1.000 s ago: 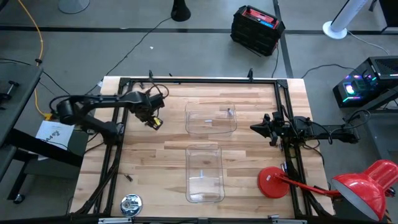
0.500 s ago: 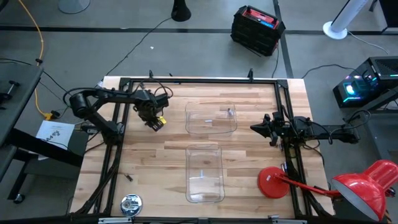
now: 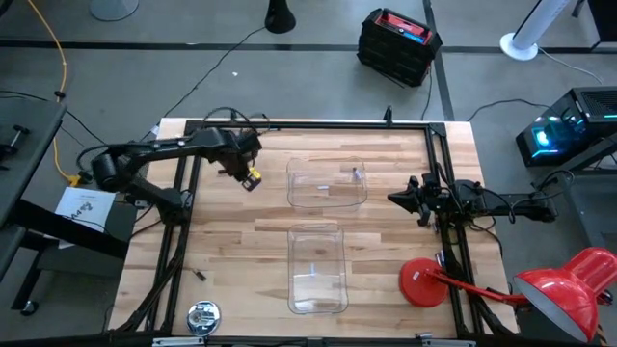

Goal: Sort batteries
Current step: Put the black battery into the top transparent bin

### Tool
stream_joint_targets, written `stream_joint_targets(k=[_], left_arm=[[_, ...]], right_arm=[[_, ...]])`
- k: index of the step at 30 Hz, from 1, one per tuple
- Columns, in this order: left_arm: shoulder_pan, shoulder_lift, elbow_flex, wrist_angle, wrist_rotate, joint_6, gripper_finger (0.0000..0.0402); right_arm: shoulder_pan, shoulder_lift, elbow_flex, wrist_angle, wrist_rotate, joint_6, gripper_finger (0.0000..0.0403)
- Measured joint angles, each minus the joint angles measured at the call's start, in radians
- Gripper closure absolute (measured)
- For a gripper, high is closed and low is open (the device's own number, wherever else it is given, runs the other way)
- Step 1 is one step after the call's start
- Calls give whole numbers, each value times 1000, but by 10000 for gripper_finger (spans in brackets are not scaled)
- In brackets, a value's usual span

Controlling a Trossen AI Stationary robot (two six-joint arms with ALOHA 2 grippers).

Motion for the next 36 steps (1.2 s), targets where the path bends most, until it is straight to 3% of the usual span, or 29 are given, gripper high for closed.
stream_joint_targets(k=[6,11,15,18,23,29,36], left_arm=[[-150,-77,78,218,115,-7,393],[-266,11,78,404,97,-13,390],[-287,74,80,564,100,-43,344],[-279,88,80,587,102,-54,293],[-239,54,156,335,110,39,222],[-110,8,198,-71,-149,74,190],[128,75,51,-221,-58,86,195]], right_arm=[[0,0,0,0,0,0,402],[0,0,0,0,0,0,402],[0,0,0,0,0,0,402],[0,0,0,0,0,0,402],[0,0,0,0,0,0,402],[0,0,0,0,0,0,402],[0,0,0,0,0,0,402]])
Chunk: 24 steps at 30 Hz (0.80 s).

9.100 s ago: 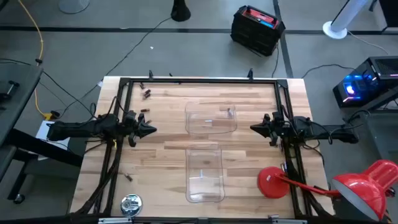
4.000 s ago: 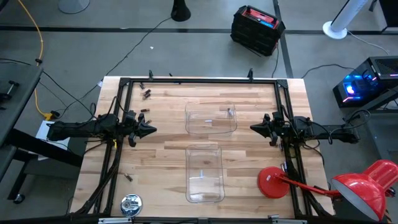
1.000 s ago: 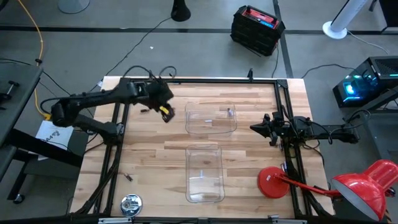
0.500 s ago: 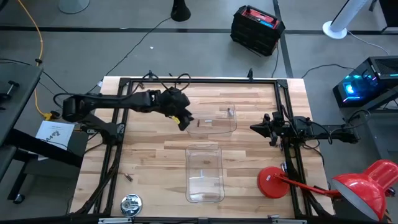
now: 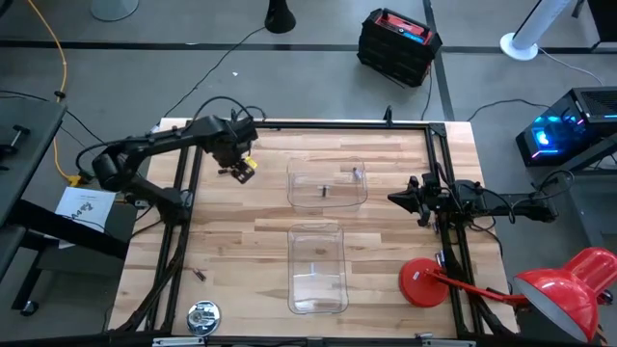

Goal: Sort batteries
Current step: Put the black battery into the top transparent bin

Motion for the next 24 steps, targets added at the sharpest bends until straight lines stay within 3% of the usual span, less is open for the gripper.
stream_joint_targets(k=[7,17,24], left_arm=[[64,89,-60,19,-81,153,195],[72,314,-61,28,-180,383,195],[76,403,-56,52,-172,443,197]], right_arm=[[0,0,0,0,0,0,402],[0,0,0,0,0,0,402],[0,0,0,0,0,0,402]])
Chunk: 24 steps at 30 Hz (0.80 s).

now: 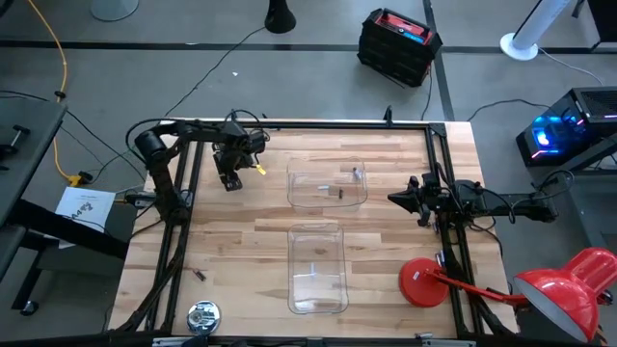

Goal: Sort batteries
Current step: Put the black battery into the top transparent bin

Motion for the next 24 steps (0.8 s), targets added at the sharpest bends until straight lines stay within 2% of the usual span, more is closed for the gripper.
stream_joint_targets(k=[4,6,9,10,14,17,24], left_arm=[[1,2,10,12,20,27,233],[1,4,19,6,30,17,274],[0,2,31,-3,48,5,358],[1,-4,32,-3,55,-1,371],[-2,-69,29,55,77,-33,372],[-4,-182,35,74,94,-52,372],[-43,-452,33,139,253,-128,372]], right_arm=[[0,0,0,0,0,0,402],[0,0,0,0,0,0,402],[0,0,0,0,0,0,402],[0,0,0,0,0,0,402],[0,0,0,0,0,0,402],[0,0,0,0,0,0,402],[0,0,0,0,0,0,402]])
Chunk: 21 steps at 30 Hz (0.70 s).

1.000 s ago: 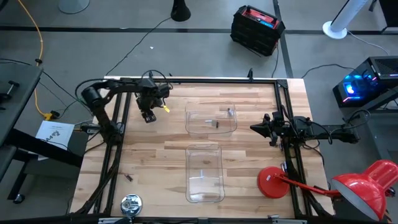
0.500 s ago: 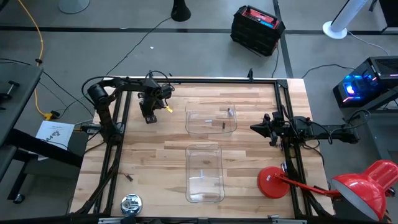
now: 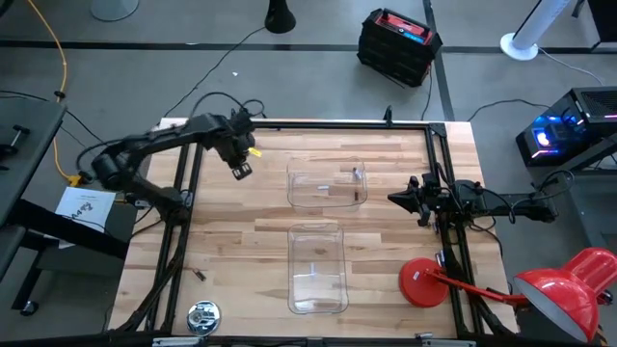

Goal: Sort batteries
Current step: Put the black battery into the top transparent bin

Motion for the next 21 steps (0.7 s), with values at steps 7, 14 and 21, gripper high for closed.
stream_joint_targets(k=[7,14,21], left_arm=[[-281,-84,1,265,86,-48,372],[-460,23,9,494,24,-175,339],[-439,89,150,289,20,-208,199]], right_arm=[[0,0,0,0,0,0,402],[0,0,0,0,0,0,402],[0,0,0,0,0,0,402]])
